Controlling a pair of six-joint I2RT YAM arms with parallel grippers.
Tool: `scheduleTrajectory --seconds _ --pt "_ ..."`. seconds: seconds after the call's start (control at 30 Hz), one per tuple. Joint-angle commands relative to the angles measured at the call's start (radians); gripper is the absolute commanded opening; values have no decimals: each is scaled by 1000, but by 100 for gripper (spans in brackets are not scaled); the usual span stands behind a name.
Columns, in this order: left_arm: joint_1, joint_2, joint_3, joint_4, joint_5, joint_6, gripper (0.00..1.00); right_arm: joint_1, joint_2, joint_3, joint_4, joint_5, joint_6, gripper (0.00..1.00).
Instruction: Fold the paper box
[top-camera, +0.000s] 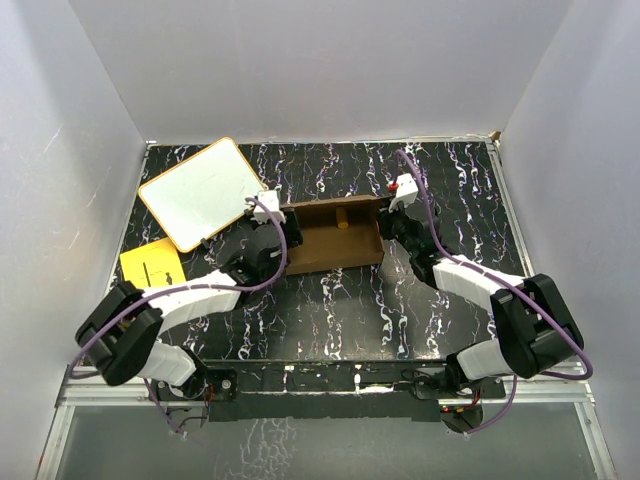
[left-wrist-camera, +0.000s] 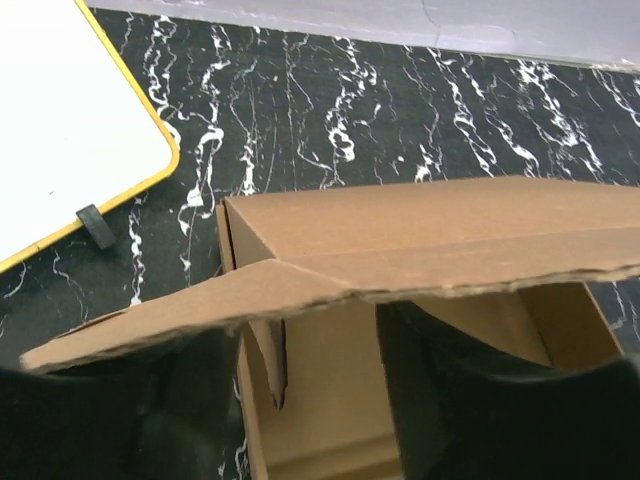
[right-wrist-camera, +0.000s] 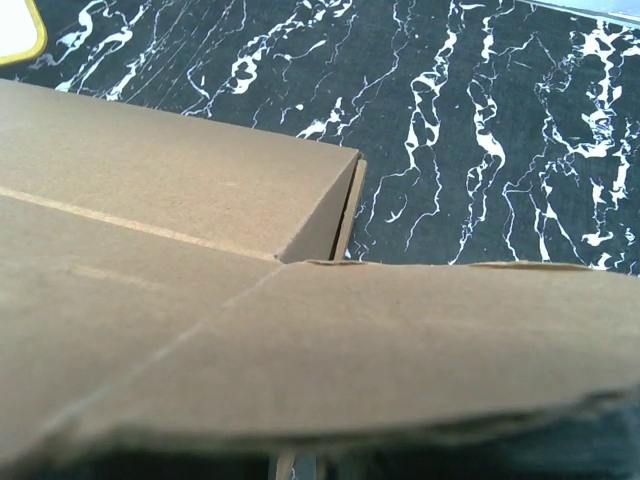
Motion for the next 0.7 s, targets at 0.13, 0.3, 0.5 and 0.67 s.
scheduleTrajectory --seconds 0.13,0.3,0.5,0.67 --pt "-8 -293 -76 -235 157 -45 72 9 -26 -18 20 -30 -20 18" --pt "-5 -474 -77 -378 290 -8 81 9 -25 -23 20 -33 -23 18" --pt "11 -506 137 -585 397 -6 86 9 -20 -24 20 -41 -25 18" --pt "86 -387 371 -694 539 -47 83 8 -22 -27 20 -42 -28 18"
